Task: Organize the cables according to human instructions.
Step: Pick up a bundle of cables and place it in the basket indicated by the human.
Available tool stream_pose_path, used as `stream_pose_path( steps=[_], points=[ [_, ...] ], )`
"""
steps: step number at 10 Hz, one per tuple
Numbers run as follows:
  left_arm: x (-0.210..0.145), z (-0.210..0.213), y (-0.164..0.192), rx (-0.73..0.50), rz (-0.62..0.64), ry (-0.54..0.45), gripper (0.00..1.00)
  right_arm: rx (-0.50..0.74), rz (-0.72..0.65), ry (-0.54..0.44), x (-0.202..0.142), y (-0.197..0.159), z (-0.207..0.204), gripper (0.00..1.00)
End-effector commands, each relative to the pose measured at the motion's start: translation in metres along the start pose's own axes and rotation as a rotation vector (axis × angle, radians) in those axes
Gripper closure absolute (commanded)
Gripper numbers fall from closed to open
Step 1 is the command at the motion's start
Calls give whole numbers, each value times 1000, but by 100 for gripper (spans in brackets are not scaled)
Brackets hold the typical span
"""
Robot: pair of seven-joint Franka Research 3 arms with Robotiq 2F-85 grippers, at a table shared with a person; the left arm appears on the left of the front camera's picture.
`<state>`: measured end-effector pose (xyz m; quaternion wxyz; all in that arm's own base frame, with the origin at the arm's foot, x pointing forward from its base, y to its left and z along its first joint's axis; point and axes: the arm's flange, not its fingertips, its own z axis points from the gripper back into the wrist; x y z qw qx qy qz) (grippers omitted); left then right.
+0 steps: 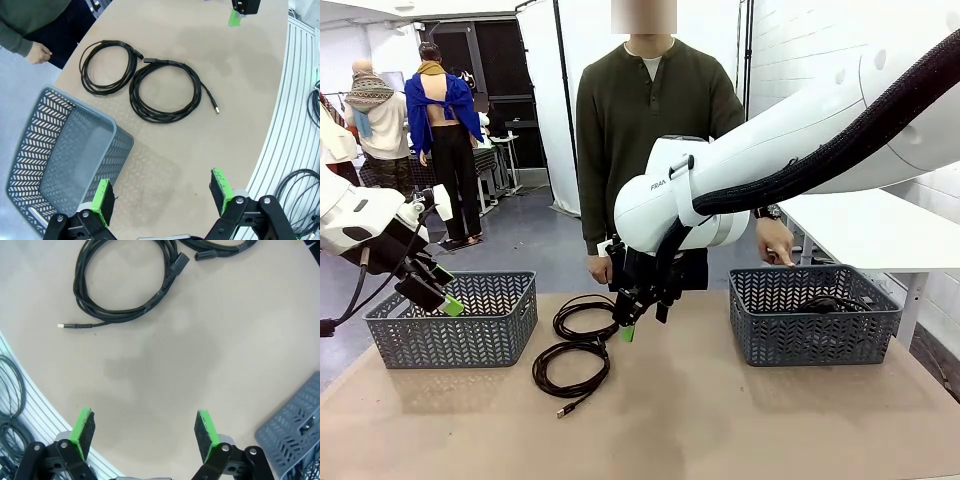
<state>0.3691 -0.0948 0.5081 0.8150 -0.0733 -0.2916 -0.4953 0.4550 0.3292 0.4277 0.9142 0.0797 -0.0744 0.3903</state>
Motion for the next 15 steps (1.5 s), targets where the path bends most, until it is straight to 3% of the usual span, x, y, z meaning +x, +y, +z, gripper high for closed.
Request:
stream_pose_path(
  steps=[1,4,10,15],
  points=[
    [-2,0,2,-15,-3,-15,0,8,-11,-9,-2,-1,2,0],
    [-2,0,2,-15,-3,-15,0,0,0,0,0,0,0,0],
    [-2,0,2,-15,-3,-15,0,-34,-272,100,69,43,-15,0],
    [-2,0,2,-15,-3,-15,0,-139,-428,112,80,51,-46,0]
  ],
)
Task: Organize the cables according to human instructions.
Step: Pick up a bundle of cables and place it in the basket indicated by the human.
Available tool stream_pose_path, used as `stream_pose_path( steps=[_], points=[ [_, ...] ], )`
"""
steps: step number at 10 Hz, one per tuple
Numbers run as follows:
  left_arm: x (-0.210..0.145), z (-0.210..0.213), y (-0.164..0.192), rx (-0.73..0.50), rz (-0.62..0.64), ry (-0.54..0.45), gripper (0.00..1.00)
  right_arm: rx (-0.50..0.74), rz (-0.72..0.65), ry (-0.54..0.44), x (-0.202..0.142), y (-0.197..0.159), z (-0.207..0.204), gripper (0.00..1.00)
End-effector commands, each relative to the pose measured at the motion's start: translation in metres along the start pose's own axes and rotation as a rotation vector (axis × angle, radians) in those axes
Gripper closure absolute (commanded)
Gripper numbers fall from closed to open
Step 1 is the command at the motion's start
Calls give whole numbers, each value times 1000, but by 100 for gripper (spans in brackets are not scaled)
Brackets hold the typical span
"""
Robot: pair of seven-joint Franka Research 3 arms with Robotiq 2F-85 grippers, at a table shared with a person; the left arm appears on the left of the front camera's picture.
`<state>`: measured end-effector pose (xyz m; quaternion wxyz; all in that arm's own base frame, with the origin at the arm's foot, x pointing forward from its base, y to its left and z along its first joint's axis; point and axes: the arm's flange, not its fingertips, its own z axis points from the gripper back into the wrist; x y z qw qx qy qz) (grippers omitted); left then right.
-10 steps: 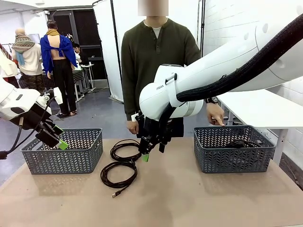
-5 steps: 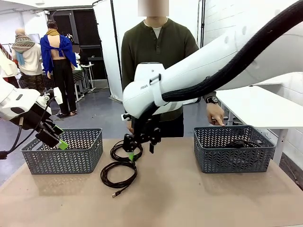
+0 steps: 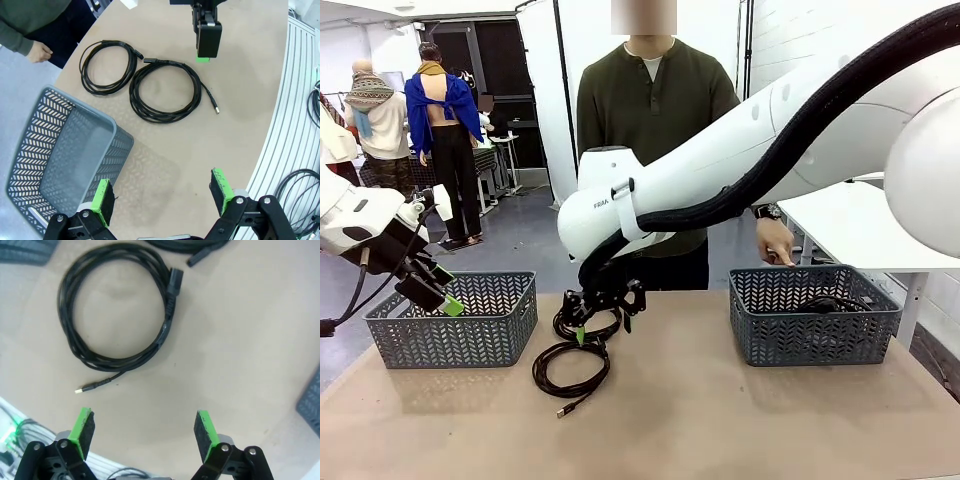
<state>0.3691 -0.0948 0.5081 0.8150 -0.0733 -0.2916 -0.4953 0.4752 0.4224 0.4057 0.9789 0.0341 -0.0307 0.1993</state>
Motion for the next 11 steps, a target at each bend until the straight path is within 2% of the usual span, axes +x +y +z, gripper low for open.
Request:
stream_pose_path(
  steps=[1,2,8,11],
  points=[
    [-2,0,2,-15,-3,-15,0,-65,-31,9,0,6,-6,0],
    [-2,0,2,-15,-3,-15,0,0,0,0,0,0,0,0],
    [-2,0,2,-15,-3,-15,0,-14,-8,-4,2,2,-1,0],
    [-2,0,2,-15,-3,-15,0,-46,-182,-10,19,3,-15,0]
  ],
)
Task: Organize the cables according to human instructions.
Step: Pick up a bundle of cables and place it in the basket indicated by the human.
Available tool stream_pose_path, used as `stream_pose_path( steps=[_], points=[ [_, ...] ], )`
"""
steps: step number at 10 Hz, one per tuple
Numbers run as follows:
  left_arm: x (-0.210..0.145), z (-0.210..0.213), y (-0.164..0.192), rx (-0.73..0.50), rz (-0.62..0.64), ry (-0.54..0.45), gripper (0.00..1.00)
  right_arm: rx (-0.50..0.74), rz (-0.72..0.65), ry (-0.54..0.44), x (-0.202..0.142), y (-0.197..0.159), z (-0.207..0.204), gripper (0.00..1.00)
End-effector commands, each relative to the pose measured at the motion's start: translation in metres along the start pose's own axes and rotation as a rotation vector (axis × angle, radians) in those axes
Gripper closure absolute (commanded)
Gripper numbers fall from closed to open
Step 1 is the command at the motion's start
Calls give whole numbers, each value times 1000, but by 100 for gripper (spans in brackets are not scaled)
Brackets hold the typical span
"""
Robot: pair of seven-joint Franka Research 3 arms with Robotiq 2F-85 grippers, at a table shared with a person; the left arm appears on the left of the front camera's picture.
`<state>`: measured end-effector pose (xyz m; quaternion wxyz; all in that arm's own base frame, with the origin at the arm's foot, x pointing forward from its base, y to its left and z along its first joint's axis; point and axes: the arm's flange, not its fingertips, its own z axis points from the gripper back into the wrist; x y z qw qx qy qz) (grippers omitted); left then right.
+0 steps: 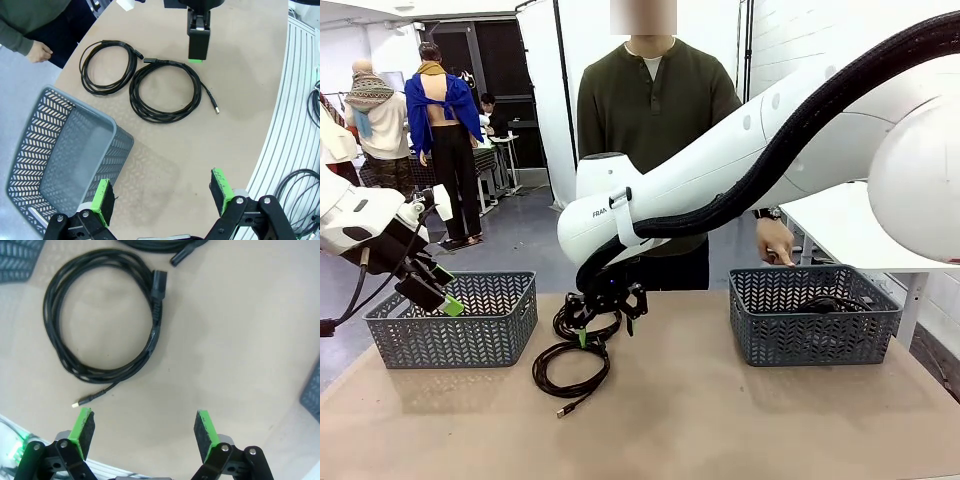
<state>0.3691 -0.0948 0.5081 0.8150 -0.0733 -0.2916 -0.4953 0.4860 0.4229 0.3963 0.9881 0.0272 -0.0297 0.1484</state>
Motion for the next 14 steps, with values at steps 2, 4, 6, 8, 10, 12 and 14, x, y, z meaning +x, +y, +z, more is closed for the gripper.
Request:
stream_pose_path(
  steps=[2,4,6,8,10,12,14],
  points=[
    [-2,0,2,-15,-3,-15,0,-57,-163,-18,10,13,-15,0],
    [-2,0,2,-15,-3,-15,0,-95,-204,-21,10,17,-27,0],
    [-2,0,2,-15,-3,-15,0,-131,-239,-46,8,15,-40,0],
    [-2,0,2,-15,-3,-15,0,-156,-284,-67,10,10,-51,0],
    [-2,0,2,-15,-3,-15,0,-134,-337,-85,17,3,-59,0],
    [-2,0,2,-15,-3,-15,0,-60,-329,-24,19,1,-60,0],
    [-2,0,2,-15,-3,-15,0,-121,-310,-45,15,-1,-58,0]
  ],
)
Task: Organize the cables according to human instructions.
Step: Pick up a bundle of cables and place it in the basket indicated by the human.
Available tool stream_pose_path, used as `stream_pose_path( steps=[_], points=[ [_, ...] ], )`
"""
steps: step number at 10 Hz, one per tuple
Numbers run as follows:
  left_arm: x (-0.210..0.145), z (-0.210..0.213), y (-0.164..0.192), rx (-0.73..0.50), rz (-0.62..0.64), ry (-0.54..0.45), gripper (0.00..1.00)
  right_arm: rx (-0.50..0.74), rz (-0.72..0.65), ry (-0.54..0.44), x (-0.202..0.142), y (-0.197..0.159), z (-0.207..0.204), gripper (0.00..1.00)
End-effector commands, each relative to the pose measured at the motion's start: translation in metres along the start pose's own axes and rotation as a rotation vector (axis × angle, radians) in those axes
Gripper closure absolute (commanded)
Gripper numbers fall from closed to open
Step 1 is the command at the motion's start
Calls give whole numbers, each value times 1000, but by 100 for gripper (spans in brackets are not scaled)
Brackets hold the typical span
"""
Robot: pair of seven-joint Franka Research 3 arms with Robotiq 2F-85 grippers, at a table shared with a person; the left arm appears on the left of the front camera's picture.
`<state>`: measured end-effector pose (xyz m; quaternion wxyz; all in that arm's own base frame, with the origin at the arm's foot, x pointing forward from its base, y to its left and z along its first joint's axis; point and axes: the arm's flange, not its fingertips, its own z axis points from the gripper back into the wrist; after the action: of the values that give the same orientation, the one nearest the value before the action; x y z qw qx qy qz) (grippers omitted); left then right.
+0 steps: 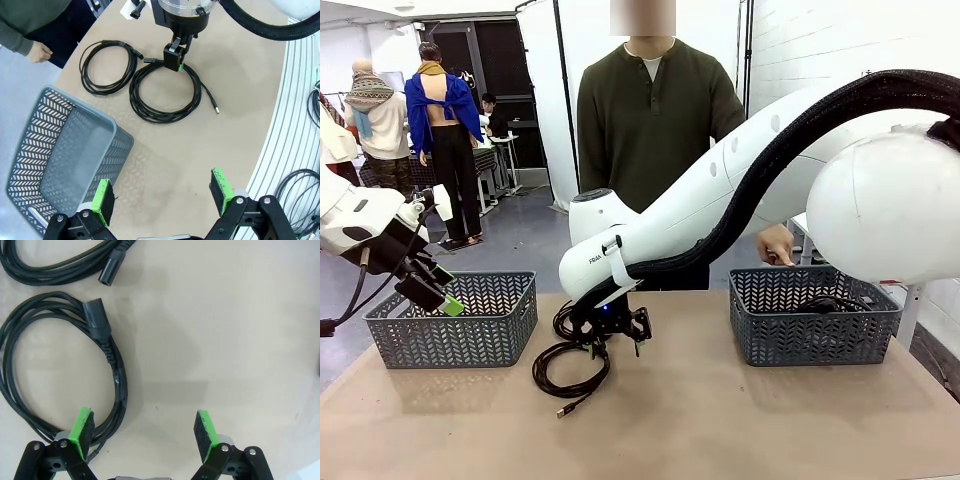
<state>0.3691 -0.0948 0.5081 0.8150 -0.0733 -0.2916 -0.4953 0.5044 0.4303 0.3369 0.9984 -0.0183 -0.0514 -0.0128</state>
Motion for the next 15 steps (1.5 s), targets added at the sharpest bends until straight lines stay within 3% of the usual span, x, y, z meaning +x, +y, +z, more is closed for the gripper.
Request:
stream_pose_path(
  steps=[1,8,15],
  points=[
    [-2,0,2,-15,-3,-15,0,-13,9,-10,0,-1,3,0],
    [-2,0,2,-15,-3,-15,0,0,2,0,-1,1,0,0],
    [-2,0,2,-15,-3,-15,0,33,50,-75,11,-9,-11,0]
  ],
)
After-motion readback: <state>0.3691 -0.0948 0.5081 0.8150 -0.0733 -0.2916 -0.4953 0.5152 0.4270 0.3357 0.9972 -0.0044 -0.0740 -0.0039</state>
